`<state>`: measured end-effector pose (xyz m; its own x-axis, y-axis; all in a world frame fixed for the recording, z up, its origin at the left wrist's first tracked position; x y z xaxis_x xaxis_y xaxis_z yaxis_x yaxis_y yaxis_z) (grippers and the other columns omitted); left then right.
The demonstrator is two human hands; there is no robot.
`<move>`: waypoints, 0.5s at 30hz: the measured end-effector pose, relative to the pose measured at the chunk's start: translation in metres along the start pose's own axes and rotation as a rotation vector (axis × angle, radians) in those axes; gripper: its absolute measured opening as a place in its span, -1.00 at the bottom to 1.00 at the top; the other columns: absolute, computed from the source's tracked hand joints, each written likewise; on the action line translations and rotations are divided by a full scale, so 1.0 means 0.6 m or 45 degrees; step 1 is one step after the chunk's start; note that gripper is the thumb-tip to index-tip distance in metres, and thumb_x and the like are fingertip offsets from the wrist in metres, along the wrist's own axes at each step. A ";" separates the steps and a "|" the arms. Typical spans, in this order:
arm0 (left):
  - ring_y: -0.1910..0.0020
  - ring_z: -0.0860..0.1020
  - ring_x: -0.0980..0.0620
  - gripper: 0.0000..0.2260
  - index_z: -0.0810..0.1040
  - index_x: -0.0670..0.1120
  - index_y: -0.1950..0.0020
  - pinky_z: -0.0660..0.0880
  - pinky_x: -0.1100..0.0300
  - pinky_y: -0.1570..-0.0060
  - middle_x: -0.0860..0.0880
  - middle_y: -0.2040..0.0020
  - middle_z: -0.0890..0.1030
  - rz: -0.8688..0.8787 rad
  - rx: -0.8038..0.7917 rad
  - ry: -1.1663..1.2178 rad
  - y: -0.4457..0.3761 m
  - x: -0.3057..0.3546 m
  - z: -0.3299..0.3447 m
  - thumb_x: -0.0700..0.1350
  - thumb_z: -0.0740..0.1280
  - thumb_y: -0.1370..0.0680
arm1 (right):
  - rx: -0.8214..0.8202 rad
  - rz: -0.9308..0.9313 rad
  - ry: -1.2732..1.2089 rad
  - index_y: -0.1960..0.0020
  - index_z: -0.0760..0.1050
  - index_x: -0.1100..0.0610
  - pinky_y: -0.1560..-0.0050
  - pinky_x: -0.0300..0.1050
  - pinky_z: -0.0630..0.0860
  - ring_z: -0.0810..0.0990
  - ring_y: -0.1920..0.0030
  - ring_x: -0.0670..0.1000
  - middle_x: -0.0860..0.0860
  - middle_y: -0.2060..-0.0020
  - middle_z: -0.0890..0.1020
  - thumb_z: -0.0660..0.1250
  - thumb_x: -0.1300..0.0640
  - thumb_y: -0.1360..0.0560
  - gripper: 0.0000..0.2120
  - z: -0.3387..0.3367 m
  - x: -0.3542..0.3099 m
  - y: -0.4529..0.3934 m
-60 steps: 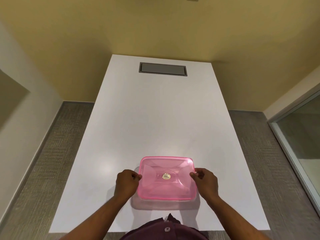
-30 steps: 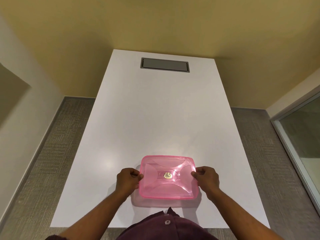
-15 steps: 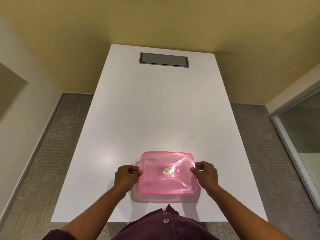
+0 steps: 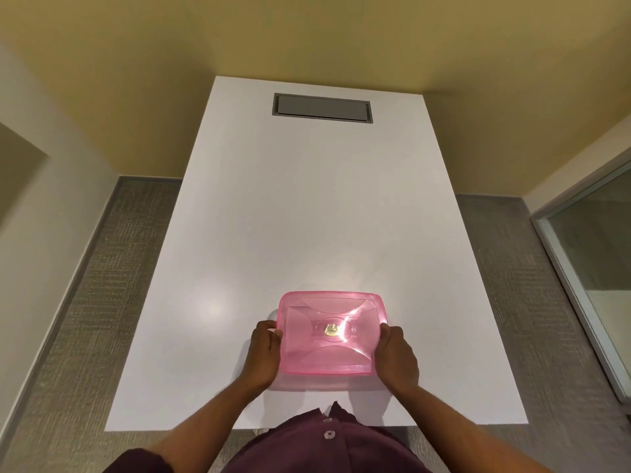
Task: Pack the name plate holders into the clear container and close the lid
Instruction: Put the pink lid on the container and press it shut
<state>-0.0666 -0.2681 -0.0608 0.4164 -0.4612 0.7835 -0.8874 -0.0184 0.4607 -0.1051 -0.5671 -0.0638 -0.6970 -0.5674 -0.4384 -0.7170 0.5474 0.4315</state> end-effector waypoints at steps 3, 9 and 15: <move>0.16 0.55 0.04 -0.90 0.28 -0.04 -0.12 0.37 0.27 0.32 -0.03 0.10 0.55 0.077 0.017 -0.143 0.019 0.009 0.013 -0.06 0.02 -0.69 | 0.004 -0.027 0.104 -0.07 0.35 0.10 0.04 0.05 0.54 0.65 0.08 0.24 0.11 0.16 0.62 -0.11 -0.19 -0.68 -0.58 -0.001 0.001 -0.004; 0.40 0.46 0.08 -0.86 0.24 -0.12 -0.02 0.34 0.32 0.53 -0.03 0.32 0.48 0.114 0.024 -0.222 0.022 0.020 0.011 -0.07 0.02 -0.69 | 0.045 -0.032 0.064 -0.04 0.31 0.13 0.09 0.10 0.61 0.63 0.21 0.21 0.09 0.23 0.61 -0.07 -0.15 -0.69 -0.62 0.003 0.002 -0.005; 0.40 0.39 0.09 -0.88 0.23 -0.13 0.00 0.39 0.41 0.44 -0.01 0.33 0.42 0.137 0.026 -0.197 0.025 0.022 0.013 -0.12 0.05 -0.69 | 0.021 -0.059 0.029 -0.06 0.29 0.12 0.13 0.10 0.64 0.64 0.23 0.16 0.05 0.22 0.59 -0.03 -0.13 -0.70 -0.67 0.006 0.002 -0.005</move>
<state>-0.0761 -0.2813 -0.0466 0.2848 -0.5925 0.7535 -0.9297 0.0209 0.3678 -0.1039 -0.5674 -0.0686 -0.6630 -0.6059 -0.4397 -0.7486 0.5303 0.3980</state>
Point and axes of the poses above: each hand's wrist, its own y-axis away from the middle knuckle, its own z-axis out of the palm, x = y × z, the point moved 7 cm from there along -y, towards the middle knuckle
